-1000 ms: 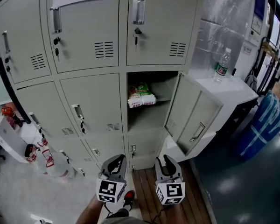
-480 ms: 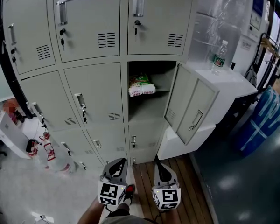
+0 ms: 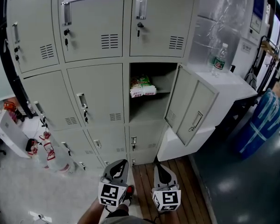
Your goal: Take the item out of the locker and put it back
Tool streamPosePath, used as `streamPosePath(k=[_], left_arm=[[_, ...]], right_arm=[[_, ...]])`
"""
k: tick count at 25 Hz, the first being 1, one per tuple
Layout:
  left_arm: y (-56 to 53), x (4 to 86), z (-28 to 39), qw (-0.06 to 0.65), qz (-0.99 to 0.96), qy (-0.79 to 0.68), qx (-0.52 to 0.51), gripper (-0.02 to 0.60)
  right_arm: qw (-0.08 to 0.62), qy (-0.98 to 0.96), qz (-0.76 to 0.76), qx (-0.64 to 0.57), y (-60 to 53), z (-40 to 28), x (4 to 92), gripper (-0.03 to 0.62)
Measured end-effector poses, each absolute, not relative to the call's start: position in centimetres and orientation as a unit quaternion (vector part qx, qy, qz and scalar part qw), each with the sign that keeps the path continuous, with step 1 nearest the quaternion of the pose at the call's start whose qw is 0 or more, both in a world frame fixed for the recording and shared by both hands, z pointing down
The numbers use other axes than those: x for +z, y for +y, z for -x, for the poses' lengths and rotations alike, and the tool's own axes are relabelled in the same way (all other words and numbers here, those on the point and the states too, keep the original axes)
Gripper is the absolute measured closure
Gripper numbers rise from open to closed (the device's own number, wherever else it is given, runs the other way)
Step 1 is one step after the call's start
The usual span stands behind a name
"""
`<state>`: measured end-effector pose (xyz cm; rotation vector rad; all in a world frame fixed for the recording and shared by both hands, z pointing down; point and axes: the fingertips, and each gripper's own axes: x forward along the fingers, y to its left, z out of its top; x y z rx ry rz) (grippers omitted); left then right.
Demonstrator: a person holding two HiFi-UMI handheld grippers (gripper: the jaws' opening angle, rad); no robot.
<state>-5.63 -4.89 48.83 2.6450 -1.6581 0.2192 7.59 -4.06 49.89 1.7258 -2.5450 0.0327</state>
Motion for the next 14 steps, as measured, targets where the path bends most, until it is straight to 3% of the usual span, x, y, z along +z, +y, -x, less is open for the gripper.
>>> streamPosePath(k=[14], left_arm=[[-5.09,49.28,5.41,0.011,-0.845,-0.530,0.074,0.552]], right_arm=[[0.030,-0.829,-0.559,0.008,-4.28,-7.75,49.64,0.571]])
